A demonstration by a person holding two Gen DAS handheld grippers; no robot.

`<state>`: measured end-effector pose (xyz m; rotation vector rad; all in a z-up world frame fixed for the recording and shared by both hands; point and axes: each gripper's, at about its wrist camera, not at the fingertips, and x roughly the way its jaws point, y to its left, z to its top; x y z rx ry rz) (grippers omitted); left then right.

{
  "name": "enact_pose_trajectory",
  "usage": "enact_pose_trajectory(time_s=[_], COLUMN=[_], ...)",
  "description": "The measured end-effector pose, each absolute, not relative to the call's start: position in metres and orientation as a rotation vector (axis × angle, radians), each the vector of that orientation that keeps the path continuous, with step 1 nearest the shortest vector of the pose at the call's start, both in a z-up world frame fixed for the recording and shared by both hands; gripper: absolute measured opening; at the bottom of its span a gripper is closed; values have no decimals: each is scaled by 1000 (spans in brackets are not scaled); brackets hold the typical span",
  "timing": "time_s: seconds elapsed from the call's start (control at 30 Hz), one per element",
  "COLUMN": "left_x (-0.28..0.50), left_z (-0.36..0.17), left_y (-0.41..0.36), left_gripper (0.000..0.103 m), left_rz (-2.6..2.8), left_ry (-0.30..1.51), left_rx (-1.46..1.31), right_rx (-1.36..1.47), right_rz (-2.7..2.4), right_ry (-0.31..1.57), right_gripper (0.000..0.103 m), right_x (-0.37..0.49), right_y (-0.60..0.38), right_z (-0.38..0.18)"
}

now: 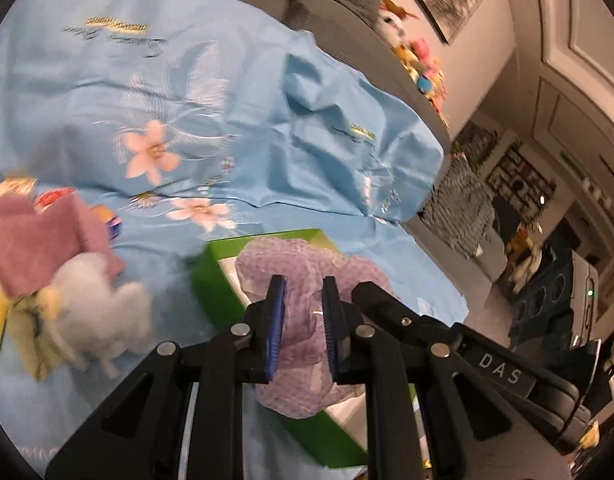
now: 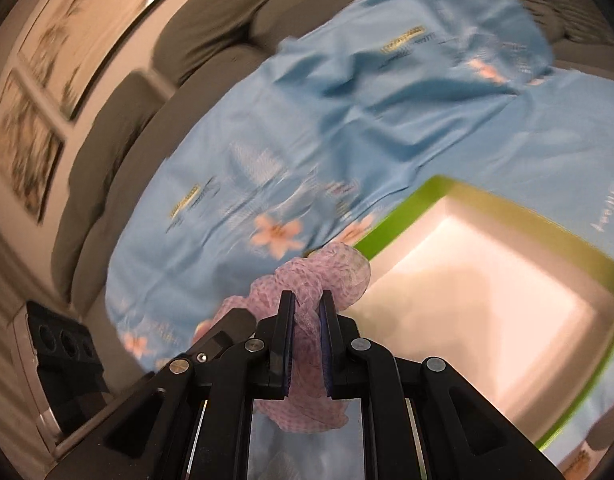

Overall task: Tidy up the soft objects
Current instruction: 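Carry the puff over the green box and open the right gripper, then move the right gripper back to the pile toward the grey plush mouse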

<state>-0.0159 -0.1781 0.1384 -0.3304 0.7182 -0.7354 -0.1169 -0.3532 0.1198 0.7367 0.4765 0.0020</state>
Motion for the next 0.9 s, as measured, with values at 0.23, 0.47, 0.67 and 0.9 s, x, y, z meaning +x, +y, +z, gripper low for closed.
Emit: enact_pose_trajectory(time_s=[0.23,0.47,0.67,0.9], left_x=[-5,-1,-3,-13], left_z=[125,100,96,109], left_y=[-242,-284,-278,-227], left_gripper=[15,15,44,72], left_rz=[-809,-829,-802,-680], left_ry=[783,854,880,787], left_rx=[-252,-177,-166,-136], right_rx=[851,844,811,730], right_rz=[-167,-281,-377,-357], right_ry=[484,514,535,427], right_gripper=[13,13,60,85], right_x=[-128,-131,-137,-142], right_y=[-410,-423,-425,-402], right_z=[97,92,92,115])
